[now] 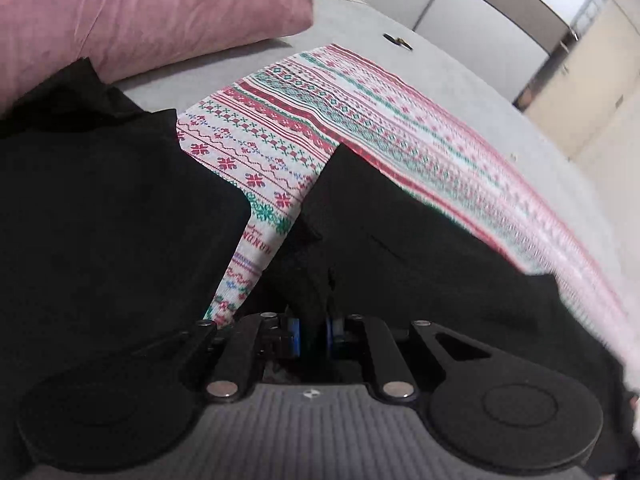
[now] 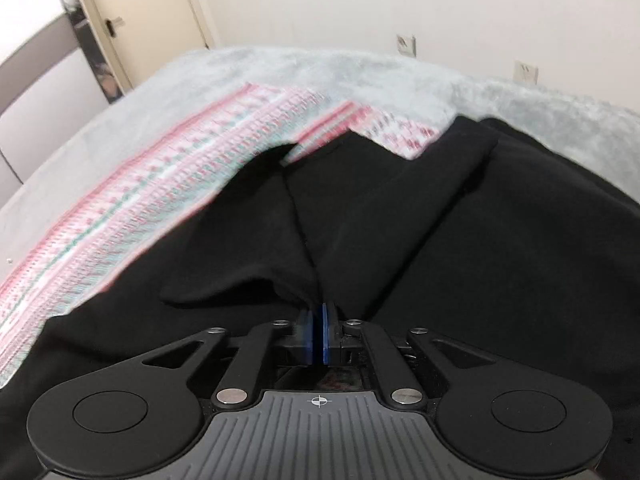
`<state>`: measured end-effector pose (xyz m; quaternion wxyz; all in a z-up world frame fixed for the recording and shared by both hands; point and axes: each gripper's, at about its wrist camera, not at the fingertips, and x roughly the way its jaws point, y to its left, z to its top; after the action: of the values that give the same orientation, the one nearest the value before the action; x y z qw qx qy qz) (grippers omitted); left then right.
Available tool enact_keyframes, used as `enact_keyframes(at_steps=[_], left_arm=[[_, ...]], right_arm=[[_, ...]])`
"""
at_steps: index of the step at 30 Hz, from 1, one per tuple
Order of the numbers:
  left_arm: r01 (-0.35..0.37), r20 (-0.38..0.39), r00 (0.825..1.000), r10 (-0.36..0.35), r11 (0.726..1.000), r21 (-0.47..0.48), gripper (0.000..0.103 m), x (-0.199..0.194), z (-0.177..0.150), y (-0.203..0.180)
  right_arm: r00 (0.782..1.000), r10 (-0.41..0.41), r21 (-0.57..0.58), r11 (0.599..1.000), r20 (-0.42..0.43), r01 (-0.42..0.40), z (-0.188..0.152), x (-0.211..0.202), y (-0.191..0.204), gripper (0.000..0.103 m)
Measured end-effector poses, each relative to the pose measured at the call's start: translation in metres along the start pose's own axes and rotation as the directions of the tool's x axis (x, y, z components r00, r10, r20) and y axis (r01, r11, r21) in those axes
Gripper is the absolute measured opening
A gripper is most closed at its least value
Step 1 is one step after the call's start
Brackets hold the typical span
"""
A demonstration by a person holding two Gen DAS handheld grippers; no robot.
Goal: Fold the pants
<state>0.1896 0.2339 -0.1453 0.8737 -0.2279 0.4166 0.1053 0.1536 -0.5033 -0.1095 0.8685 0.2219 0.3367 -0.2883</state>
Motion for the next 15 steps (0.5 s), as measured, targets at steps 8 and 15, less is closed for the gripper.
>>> enact_keyframes(at_steps=[8,15], left_arm=[[-0.055,-0.011,0.998,0.056,0.992,0.115,0.031,0.009,-0.012,-0.012],[-0.060,-0.024,0.998,0.065,0.983,0.175,0.031,0.018,-0.014,-0.019]], right_arm=[[0.958,-0.151,-0.408,0.880,0.243,0.243,-0.010,-0.001,0.052,0.077],[0.936,-0.109,-0.683,0.656,0.335,0.321,-0.036,0.028,0.099,0.074]])
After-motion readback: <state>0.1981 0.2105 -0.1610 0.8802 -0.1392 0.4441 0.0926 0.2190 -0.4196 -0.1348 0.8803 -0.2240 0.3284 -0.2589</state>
